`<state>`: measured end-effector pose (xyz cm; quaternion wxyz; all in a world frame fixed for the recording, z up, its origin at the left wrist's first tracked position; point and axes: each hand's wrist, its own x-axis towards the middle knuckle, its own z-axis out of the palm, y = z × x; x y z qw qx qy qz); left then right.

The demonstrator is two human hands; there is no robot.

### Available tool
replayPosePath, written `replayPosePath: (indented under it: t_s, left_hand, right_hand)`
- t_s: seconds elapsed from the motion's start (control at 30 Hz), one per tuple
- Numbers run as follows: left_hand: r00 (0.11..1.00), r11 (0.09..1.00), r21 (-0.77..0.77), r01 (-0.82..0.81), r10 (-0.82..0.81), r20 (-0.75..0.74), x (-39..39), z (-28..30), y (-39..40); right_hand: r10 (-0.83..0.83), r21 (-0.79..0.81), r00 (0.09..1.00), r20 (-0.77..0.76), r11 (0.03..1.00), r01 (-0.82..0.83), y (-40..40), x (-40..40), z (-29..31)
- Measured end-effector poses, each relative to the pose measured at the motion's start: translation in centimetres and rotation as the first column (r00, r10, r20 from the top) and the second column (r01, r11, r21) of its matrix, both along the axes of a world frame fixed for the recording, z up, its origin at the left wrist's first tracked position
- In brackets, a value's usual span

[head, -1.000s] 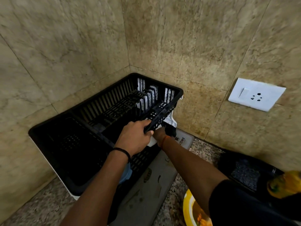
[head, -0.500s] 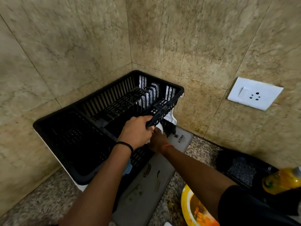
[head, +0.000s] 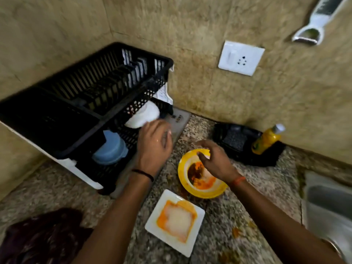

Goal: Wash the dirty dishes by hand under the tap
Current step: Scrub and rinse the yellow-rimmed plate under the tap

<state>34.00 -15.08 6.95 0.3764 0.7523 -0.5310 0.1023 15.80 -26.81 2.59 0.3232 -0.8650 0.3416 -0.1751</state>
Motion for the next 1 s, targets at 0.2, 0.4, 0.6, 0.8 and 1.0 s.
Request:
replayPosePath:
  t_s: [0.2,0.4,0.6,0.8,1.0]
  left_hand:
    - [0.916,0.916,0.400,0.038,0.128,-0.381,-7.0,-7.4,1.9]
    - [0.857,0.860,0.507,0.054,0.221,-0.465,-8.6,-9.2,2.6]
    - [0.821,0.852,0.522,0.034,0.274,-0.500,-8.5,-9.8,1.8]
    - [0.686,0.918,0.396,0.035,0.266,-0.677,-10.5,-9.5,0.9]
    - [0.278,0.966,0.176,0.189,0.119,-0.953,-16.3,-5.5,-3.0]
  right_hand:
    - [-0.412,0.135,0.911,-0.014,0.902,0.410,3.3,-8.0,-3.9]
    - [-0.526,0.600,0.834,-0.168,0.616,0.510,4.3,-9.0,-7.5]
    - [-0.637,0.787,0.763,-0.111,0.412,0.459,5.2,-8.1,-6.2]
    - [-0.686,0.834,0.727,0.014,0.409,0.370,5.5,-10.9,-3.7]
    - [-0.725,0.821,0.675,0.135,0.463,0.333,3.9,-18.4,0.2]
